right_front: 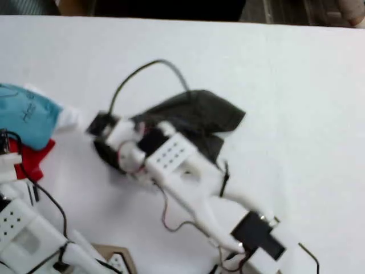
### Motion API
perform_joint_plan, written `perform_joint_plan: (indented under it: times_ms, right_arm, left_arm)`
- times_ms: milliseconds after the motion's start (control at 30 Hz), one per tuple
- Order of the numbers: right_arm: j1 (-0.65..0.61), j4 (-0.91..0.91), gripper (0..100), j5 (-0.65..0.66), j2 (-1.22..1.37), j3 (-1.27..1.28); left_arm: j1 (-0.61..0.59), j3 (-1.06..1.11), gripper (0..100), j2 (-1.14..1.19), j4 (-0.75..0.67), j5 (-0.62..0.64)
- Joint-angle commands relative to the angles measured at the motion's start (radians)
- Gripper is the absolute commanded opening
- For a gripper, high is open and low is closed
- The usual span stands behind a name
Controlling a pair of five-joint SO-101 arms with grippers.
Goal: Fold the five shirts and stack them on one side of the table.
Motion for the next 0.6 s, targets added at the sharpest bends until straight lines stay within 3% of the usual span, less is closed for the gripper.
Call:
perform_joint_plan:
  times_ms: [0, 100, 233, 300, 400, 500, 567]
  right_arm:
    - [-0.015, -0.088, 31.2, 0.000, 0.031, 0.038]
    - [0.039, -0.147, 31.2, -0.002, 0.133, 0.037]
    - [0.239, -0.142, 29.3, -0.002, 0.222, -0.091]
    - [0.355, -0.114, 21.4, -0.002, 0.228, -0.187]
    - [0.509, -0.068, 1.5, -0.002, 0.228, -0.333]
    - [0.608, -0.005, 5.0, -0.002, 0.228, -0.456]
    - [0.654, 0.027, 2.1, 0.000, 0.228, -0.512]
  left_arm:
    - [-0.009, 0.001, 21, -0.023, -0.008, -0.008]
    - [-0.012, 0.002, 21, -0.023, -0.008, -0.008]
    - [-0.008, 0.005, 21, -0.023, -0.008, -0.008]
    - [-0.006, 0.007, 21, -0.023, -0.008, -0.006]
    - [-0.006, 0.007, 21, -0.021, -0.008, -0.006]
    - [0.011, 0.007, 21, -0.020, -0.009, -0.006]
    - [0.041, 0.007, 21, -0.020, -0.008, -0.006]
